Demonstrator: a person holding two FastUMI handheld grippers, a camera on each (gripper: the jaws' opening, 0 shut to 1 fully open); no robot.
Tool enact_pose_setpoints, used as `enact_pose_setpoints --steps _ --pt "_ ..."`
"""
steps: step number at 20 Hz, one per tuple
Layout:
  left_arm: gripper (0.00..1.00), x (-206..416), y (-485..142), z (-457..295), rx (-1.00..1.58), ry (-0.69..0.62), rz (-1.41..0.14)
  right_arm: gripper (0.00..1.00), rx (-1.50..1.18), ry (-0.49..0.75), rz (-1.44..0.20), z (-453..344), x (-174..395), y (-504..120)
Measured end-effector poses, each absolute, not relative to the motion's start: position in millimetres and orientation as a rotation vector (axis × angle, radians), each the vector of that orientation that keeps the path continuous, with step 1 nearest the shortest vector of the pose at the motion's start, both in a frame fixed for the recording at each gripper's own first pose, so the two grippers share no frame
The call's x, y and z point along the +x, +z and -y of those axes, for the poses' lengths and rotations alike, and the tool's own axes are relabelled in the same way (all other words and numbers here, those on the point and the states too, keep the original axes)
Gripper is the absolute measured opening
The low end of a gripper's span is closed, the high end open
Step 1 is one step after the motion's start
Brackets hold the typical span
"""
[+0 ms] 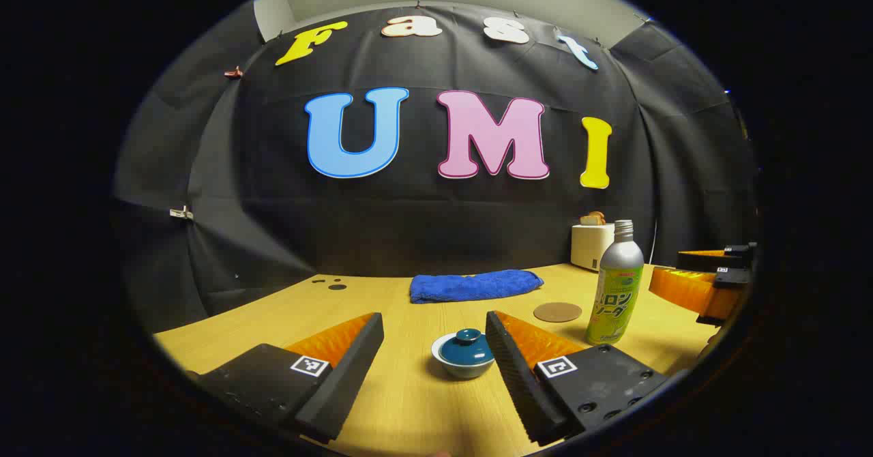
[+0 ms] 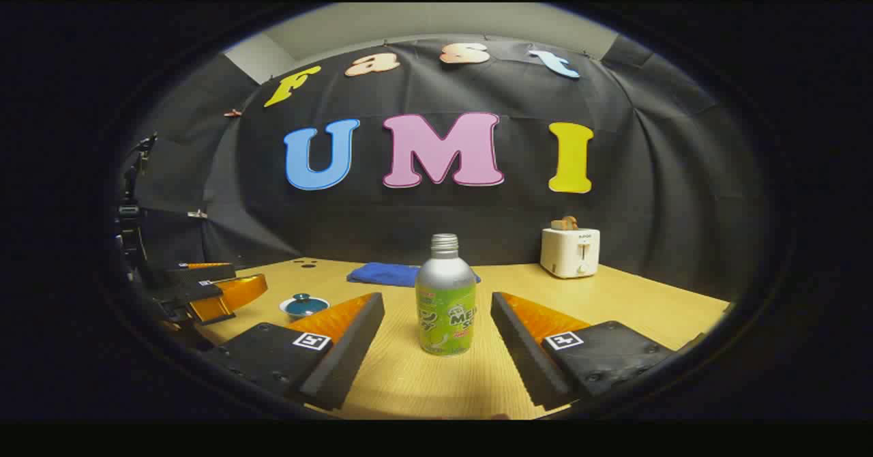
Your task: Open the teacup lid with one hand, grasp the water bottle and pour water into the teacup with the other hand; after pouring, place the water bottle on the coaster and then close the teacup lid.
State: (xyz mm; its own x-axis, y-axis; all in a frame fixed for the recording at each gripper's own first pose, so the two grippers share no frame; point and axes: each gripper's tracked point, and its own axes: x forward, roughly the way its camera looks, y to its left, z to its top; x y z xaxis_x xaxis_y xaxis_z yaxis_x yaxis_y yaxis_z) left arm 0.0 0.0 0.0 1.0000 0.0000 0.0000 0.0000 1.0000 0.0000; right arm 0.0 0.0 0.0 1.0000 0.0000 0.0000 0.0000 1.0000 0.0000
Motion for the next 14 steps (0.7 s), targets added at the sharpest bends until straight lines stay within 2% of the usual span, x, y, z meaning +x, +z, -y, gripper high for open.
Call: enact_pose_setpoints --steps 8,14 --pt "0.95 -1 14 5 0.025 0.03 0.034 0.98 -0.041 0.007 0.011 -6 6 6" --pt "0.95 0 1 3 -0.001 0.039 0.007 0.98 -0.01 0.005 -0.012 1 8 -1"
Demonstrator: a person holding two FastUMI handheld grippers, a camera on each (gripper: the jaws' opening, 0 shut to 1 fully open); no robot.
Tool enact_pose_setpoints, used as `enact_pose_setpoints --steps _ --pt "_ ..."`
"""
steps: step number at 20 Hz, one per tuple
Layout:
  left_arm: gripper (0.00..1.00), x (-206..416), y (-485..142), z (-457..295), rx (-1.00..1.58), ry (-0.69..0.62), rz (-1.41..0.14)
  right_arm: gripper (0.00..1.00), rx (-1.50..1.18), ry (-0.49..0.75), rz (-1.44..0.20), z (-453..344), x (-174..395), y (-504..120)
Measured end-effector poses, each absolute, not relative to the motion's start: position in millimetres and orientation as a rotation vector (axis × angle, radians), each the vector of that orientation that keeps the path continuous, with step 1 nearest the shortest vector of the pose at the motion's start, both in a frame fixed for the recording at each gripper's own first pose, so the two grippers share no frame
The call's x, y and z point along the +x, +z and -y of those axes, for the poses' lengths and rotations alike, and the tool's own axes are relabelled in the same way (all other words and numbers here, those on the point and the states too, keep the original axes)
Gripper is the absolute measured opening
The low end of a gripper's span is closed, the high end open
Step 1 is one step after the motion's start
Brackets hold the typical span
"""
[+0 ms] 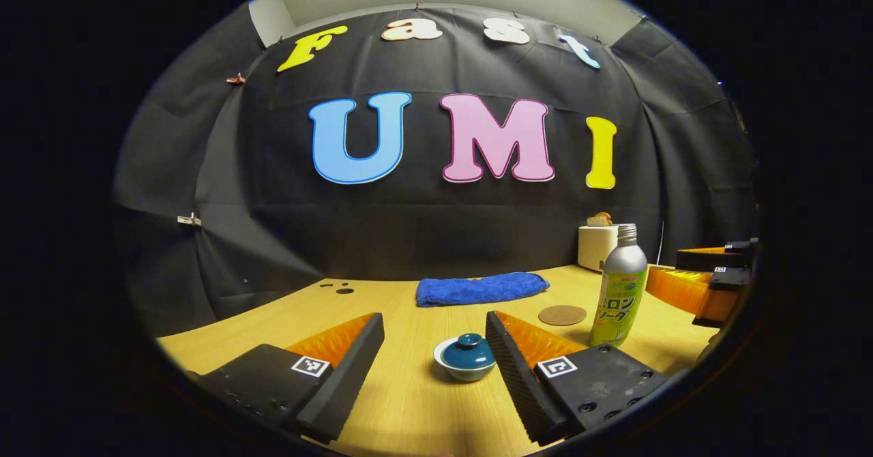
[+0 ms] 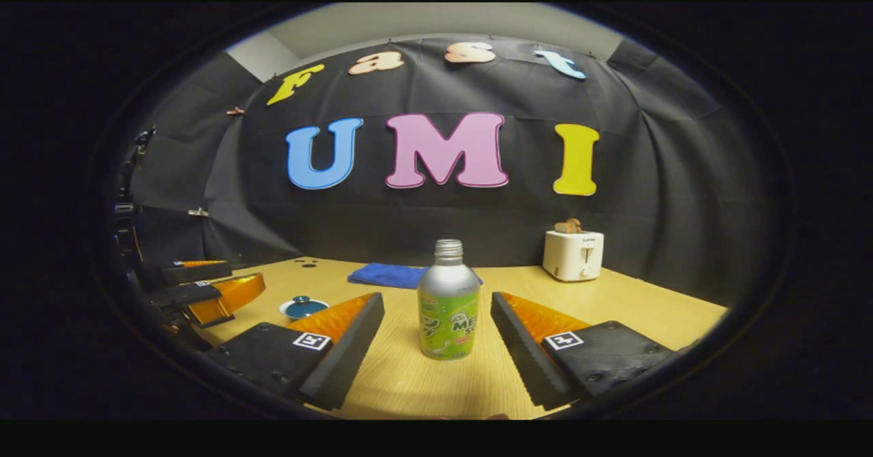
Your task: Open the teacup lid with one hand, grasp the water bottle and pour water into the teacup with the other hand; after pouring, place the water bottle on the coaster and then close the teacup lid.
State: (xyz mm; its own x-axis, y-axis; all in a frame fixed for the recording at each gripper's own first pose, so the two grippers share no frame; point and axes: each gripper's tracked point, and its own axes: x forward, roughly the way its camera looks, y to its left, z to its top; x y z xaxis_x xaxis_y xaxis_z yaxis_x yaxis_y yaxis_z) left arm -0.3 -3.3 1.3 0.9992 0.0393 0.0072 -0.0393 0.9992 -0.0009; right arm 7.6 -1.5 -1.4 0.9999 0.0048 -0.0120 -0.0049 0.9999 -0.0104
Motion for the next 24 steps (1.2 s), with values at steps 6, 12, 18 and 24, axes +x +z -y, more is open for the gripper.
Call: enact_pose_setpoints --steps 6,12,18,24 --pt "0.95 27 -17 11 -0.024 0.003 -0.07 0.98 0.021 0.015 -0.029 6 11 -7" --pt "0.85 63 -42 33 -0.046 -0.072 -0.166 0.96 0.012 0.004 -0.025 16 10 -7" --pt "0.67 82 -55 53 -0.05 -0.122 -0.219 0.98 0.023 0.002 -0.055 23 21 -21" --pt "0.37 90 -63 46 -0.003 -0.076 -0.262 0.98 0.017 0.042 -0.067 14 28 -26"
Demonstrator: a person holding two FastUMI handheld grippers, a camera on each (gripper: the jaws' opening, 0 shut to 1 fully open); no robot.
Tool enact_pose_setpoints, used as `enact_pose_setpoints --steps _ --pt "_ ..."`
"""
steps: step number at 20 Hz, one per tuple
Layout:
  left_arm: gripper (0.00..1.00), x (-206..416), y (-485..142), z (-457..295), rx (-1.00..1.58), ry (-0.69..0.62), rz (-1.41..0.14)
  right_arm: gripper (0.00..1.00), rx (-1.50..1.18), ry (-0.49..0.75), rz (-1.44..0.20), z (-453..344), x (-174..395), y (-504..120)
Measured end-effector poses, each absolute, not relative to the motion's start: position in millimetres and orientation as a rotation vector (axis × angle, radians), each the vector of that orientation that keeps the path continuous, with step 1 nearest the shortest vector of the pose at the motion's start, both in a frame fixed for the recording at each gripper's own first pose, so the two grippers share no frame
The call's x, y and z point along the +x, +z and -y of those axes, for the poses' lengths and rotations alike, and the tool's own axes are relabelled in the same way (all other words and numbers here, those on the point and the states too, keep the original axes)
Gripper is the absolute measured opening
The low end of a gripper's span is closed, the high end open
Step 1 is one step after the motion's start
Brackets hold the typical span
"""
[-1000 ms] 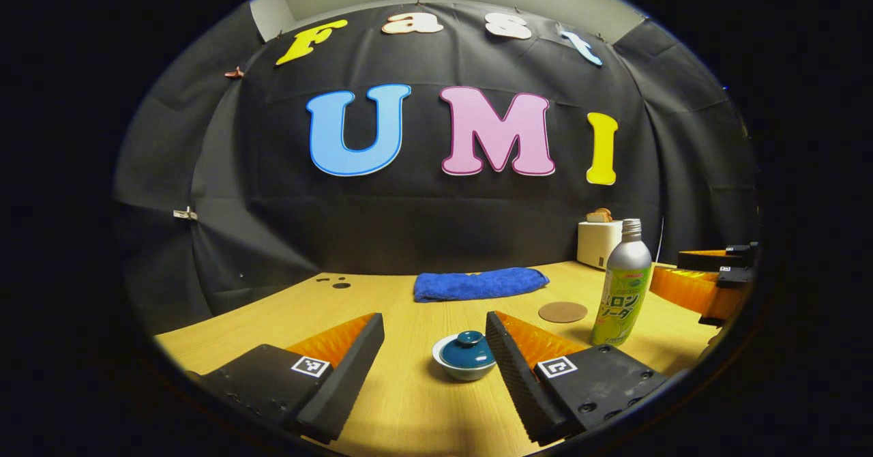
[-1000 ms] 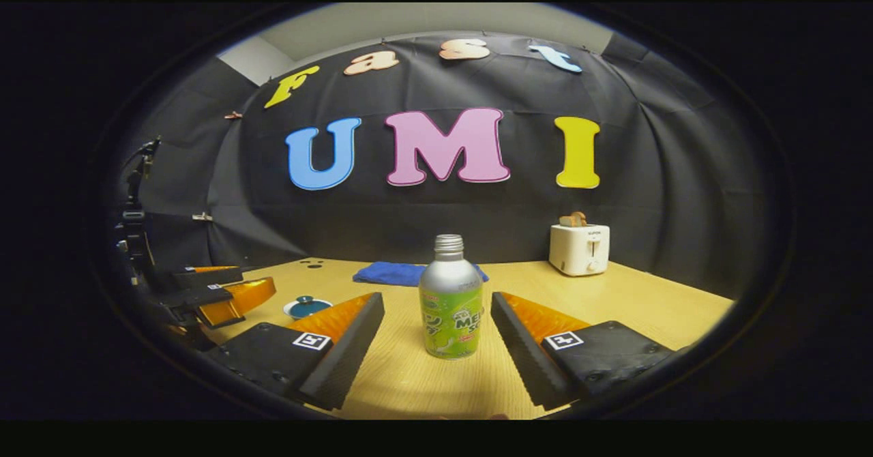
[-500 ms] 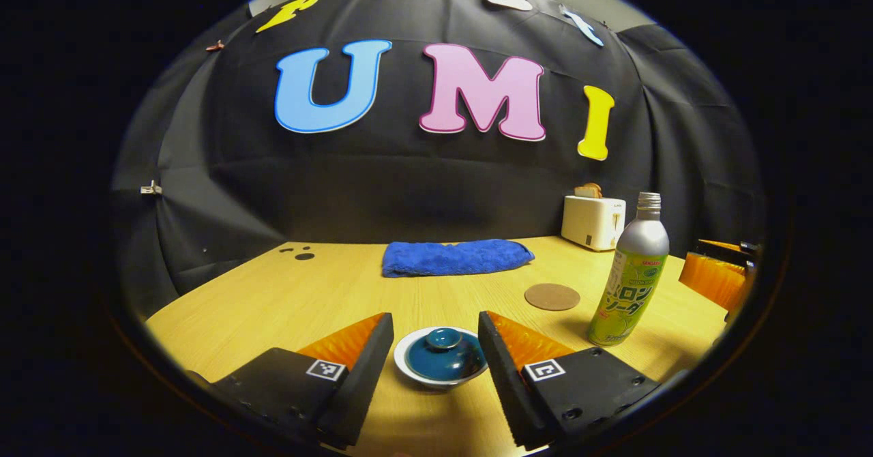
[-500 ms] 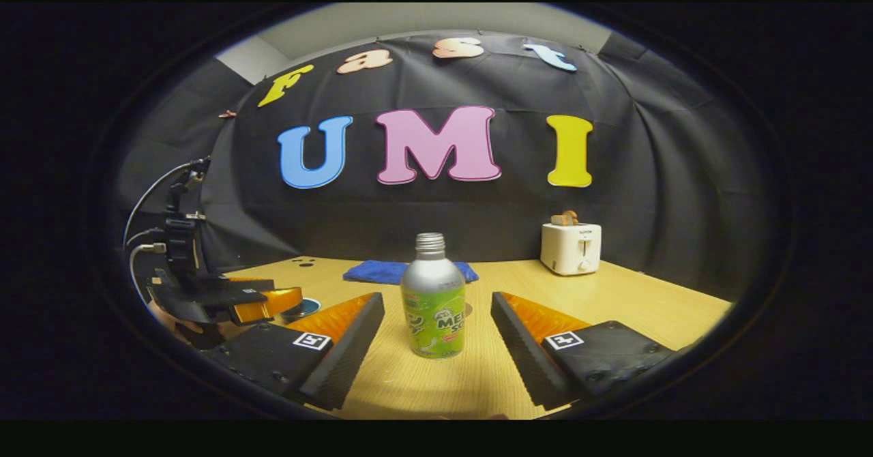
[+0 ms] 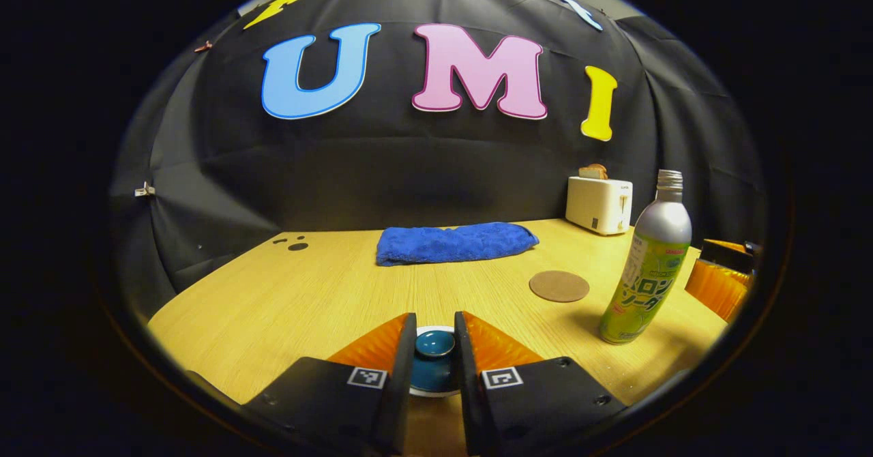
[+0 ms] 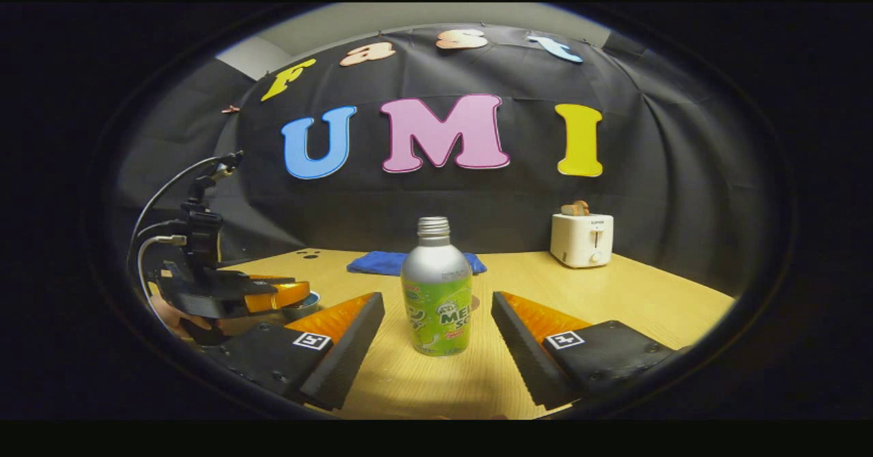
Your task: Open the teacup lid with one hand, grasp the water bottle and pour water into the teacup with the other hand; after pouring, place the water bottle on the coaster and then close the teacup lid.
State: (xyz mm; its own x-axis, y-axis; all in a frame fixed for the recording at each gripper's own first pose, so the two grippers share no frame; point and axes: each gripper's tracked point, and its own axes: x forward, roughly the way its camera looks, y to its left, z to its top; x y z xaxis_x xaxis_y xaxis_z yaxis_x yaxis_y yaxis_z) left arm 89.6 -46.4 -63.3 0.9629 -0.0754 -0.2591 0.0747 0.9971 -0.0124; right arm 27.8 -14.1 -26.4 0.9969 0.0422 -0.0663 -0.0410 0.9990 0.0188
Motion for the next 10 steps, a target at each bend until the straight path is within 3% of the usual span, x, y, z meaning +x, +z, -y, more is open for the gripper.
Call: enact_pose_setpoints --steps 10 --pt "0.3 86 -37 42 -0.007 -0.061 -0.154 0.98 0.031 0.073 -0.064 7 44 -32"
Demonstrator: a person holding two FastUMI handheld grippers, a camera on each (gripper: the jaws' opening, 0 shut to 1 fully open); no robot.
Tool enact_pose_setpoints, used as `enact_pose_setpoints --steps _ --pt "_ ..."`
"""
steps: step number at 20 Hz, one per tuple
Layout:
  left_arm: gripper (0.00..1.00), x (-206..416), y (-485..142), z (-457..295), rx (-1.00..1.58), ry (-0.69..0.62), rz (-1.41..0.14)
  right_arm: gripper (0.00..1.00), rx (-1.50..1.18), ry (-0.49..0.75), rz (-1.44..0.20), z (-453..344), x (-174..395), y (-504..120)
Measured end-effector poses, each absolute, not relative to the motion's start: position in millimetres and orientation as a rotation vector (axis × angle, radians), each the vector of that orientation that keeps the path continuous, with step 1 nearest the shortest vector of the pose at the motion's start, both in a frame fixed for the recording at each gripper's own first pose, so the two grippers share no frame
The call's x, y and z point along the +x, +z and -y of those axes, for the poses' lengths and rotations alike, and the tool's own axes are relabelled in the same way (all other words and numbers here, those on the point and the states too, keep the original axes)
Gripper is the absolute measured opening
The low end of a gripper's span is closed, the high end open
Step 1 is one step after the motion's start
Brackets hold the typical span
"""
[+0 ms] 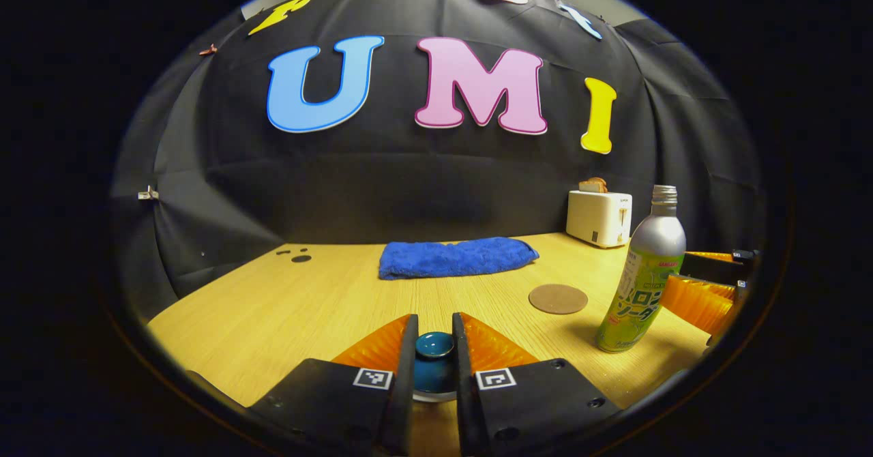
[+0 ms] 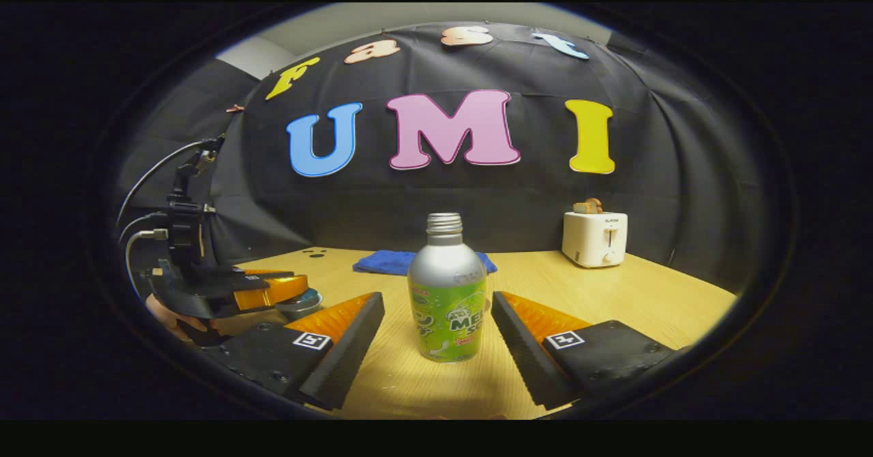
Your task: Open the teacup lid with one hand, grasp the water bottle and pour water into the teacup with the other hand; after pouring, place the water bottle on the coaster and then close the teacup lid.
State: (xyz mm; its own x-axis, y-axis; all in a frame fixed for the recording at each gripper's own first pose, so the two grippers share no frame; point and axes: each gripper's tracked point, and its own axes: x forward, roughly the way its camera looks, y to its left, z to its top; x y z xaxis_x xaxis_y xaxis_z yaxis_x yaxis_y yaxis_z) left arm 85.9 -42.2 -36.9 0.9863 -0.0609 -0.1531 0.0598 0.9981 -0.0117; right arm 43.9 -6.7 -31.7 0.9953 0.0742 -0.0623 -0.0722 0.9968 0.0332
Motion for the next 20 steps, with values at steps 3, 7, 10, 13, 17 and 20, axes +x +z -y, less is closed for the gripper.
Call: enact_pose_setpoints --steps 3,7,10,13,17,20 --pt "0.33 79 -19 39 -0.001 -0.055 -0.105 0.98 0.011 0.062 -0.075 7 47 -38" --pt "0.3 68 -2 32 -0.022 -0.051 -0.068 0.98 0.008 0.05 -0.073 3 64 -40" --pt "0.33 59 0 25 -0.013 -0.042 -0.061 0.99 0.0 0.022 -0.083 6 78 -43" --pt "0.3 52 -2 17 -0.017 -0.03 -0.065 0.99 -0.023 0.005 -0.092 7 91 -46" --pt "0.3 45 -5 -2 -0.005 -0.006 -0.072 0.99 -0.068 -0.02 -0.094 10 106 -45" --pt "0.3 41 -5 -16 0.009 0.016 -0.068 0.93 -0.054 -0.028 -0.101 10 113 -46"
